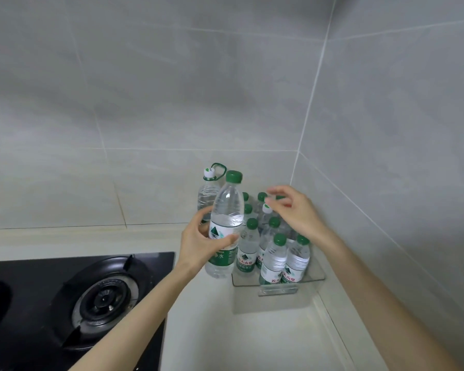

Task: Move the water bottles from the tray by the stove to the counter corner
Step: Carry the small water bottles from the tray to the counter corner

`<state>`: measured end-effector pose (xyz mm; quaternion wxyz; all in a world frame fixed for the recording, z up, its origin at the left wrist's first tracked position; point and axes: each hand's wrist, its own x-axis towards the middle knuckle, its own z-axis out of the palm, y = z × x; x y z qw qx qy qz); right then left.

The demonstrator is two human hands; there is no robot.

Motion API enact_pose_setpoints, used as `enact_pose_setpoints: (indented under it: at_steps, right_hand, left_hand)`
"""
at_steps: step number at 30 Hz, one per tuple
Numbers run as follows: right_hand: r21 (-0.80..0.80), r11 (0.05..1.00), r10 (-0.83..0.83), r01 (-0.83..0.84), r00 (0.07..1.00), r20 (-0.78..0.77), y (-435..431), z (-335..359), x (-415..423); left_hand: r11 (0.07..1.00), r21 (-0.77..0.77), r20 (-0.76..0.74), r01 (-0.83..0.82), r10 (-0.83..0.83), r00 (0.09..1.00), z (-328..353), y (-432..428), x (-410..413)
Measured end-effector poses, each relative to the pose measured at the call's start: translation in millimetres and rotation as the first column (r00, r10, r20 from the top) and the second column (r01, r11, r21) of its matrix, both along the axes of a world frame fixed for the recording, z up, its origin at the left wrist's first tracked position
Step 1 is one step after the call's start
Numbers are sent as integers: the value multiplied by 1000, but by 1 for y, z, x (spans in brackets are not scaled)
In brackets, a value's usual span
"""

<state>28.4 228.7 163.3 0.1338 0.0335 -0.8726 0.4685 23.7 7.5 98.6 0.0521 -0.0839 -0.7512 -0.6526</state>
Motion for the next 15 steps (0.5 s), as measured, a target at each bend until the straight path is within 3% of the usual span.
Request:
enact_pose_setpoints:
  at_steps: [3,6,15]
  right_hand:
    - [245,967,-117,70,976,184,22,-49,-11]
    - [356,929,-210,105,939,271,36,-91,-17]
    - [334,900,-331,280,937,107,18,-121,-14]
  left_hand:
    - [1000,-18,5,-19,19,1000,-3,-10,0]
    - [999,-26,12,-26,27,1000,-4,-15,2]
    - [998,-23,61,-54,56,997,-13,-33,12]
